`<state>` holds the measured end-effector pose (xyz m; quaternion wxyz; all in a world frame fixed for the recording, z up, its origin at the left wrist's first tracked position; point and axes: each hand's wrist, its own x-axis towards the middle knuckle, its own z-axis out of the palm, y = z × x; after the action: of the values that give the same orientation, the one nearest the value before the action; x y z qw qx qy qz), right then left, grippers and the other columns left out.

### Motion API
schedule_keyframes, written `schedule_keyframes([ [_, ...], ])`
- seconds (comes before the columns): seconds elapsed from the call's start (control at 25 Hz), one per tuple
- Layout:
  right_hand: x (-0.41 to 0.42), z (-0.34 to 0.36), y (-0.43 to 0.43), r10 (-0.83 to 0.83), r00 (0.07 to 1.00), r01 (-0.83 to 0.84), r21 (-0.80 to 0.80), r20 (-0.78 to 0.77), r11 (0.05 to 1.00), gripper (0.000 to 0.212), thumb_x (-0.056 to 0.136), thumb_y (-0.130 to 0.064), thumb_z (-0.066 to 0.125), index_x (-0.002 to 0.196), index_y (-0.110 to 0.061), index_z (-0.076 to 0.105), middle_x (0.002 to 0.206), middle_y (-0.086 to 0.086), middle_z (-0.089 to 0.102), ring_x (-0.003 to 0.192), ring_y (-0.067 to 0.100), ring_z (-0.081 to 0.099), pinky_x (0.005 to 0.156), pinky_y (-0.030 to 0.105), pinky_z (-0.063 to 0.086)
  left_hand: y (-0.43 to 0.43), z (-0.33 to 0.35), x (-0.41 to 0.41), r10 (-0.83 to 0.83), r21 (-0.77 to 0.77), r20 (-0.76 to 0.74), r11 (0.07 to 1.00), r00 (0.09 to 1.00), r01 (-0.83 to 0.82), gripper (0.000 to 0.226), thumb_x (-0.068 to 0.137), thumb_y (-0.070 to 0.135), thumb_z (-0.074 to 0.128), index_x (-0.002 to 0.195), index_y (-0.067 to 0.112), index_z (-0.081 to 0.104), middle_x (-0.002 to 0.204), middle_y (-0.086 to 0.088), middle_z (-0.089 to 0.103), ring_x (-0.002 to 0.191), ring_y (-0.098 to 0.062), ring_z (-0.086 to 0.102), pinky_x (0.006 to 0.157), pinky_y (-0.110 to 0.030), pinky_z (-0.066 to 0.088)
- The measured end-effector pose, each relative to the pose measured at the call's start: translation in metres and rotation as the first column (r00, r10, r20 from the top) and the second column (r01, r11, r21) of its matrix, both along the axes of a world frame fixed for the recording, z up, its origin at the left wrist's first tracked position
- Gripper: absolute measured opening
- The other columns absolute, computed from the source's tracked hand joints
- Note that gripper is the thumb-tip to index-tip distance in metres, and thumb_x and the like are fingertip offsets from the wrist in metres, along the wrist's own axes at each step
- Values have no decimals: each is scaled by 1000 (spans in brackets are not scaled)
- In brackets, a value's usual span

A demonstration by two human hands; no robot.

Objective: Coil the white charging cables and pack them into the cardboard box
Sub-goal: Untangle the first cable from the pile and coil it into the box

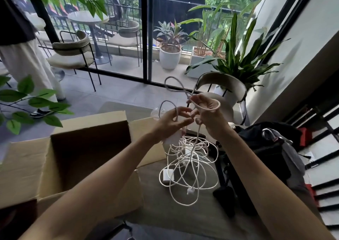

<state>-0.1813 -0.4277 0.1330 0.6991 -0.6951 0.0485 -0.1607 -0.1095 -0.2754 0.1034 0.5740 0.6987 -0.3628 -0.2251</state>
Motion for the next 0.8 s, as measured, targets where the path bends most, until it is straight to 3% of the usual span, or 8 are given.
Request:
schedule_keyframes([
  [0.12,3,1,7,-2,1000,4,-186,14,982,17,97,-8,58,93,-16,73,82,1,72,57,7,64,45,18,45,-6,3,-2,-92,-123,-139,990,986,75,22,92,12,66,112,21,59,98,-4,74,74,-11,69,68,-31,59],
  [0.2,3,-1,7,-77,997,78,-131,11,988,20,97,-3,58,92,-17,72,89,-2,73,64,7,65,48,20,49,-5,4,2,-215,-125,-245,974,945,189,26,94,10,64,114,24,57,93,-2,77,70,-10,71,61,-22,56],
  [0.32,3,1,3,-156,987,158,212,-29,964,21,99,-2,53,95,-16,69,101,-2,72,71,10,61,58,25,55,-4,-6,3,-319,162,-226,919,921,358,23,95,20,65,117,25,61,103,-6,75,72,-13,71,62,-24,57],
  [0.44,8,5,-3,-151,986,162,565,-65,809,20,103,-6,47,96,-13,64,109,6,66,86,20,65,72,29,60,-11,-22,-8,-371,375,-25,857,928,353,20,95,25,64,108,12,69,99,-2,72,70,-4,67,65,-24,56],
  [0.52,10,1,-7,-139,975,202,434,-173,878,22,106,-21,43,110,-11,62,123,12,57,96,28,66,74,32,61,-12,-20,-13,-260,264,-48,928,965,263,14,97,18,61,102,9,70,91,-2,71,66,1,66,61,-16,52],
  [0.56,9,-4,-11,-137,953,199,222,-269,955,30,108,-30,39,120,-10,59,130,14,53,99,32,66,74,32,61,-11,-15,-11,-181,171,-102,966,978,196,13,98,13,58,101,6,68,89,-3,70,65,0,66,60,-16,52],
  [0.64,3,-22,-16,-119,893,61,-145,-434,988,45,108,-40,32,137,-9,49,135,12,48,99,33,66,76,33,60,-8,2,-4,-37,6,-199,999,979,39,13,100,7,54,102,0,65,89,-9,68,63,-7,66,57,-20,54],
  [0.8,-8,-50,-12,139,834,-294,-217,-535,931,30,104,-33,49,127,-16,58,121,10,60,99,25,66,86,41,60,-3,45,7,105,-209,-310,962,945,-176,18,99,10,56,107,-4,64,86,-11,67,61,-20,59,56,-28,55],
])
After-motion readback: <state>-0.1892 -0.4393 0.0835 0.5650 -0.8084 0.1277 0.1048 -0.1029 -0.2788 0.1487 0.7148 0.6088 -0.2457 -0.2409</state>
